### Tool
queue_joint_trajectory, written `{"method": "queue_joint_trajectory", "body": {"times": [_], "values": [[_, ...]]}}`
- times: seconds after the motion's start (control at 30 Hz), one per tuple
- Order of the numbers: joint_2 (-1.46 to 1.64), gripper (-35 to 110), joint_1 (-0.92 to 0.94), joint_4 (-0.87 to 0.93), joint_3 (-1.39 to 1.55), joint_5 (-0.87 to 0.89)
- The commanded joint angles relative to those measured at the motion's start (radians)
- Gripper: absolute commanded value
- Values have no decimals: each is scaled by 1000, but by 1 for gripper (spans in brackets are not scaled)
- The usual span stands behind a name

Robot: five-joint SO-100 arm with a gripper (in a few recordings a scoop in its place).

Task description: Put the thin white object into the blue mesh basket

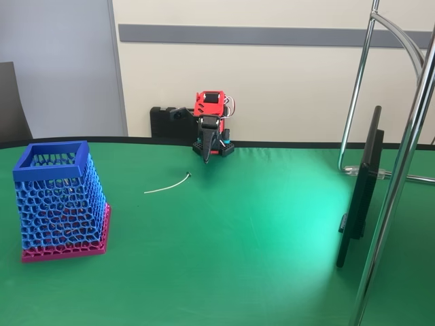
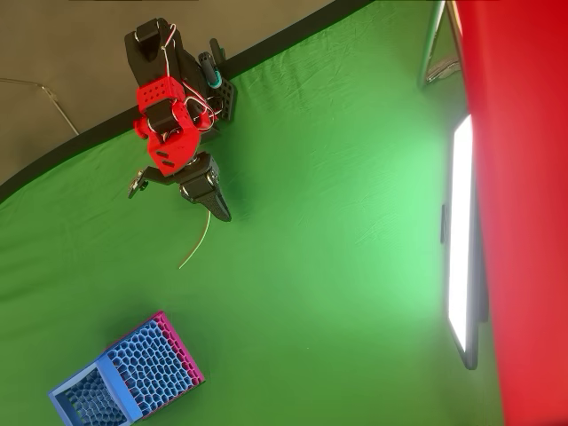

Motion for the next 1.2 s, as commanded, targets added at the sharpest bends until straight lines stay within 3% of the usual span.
{"method": "queue_joint_trajectory", "body": {"times": [0.0,0.53,1.17], "values": [[8,1,-6,3,-5,-8],[-376,1,-41,-77,-304,-144],[-1022,1,-86,299,-968,-592]]}}
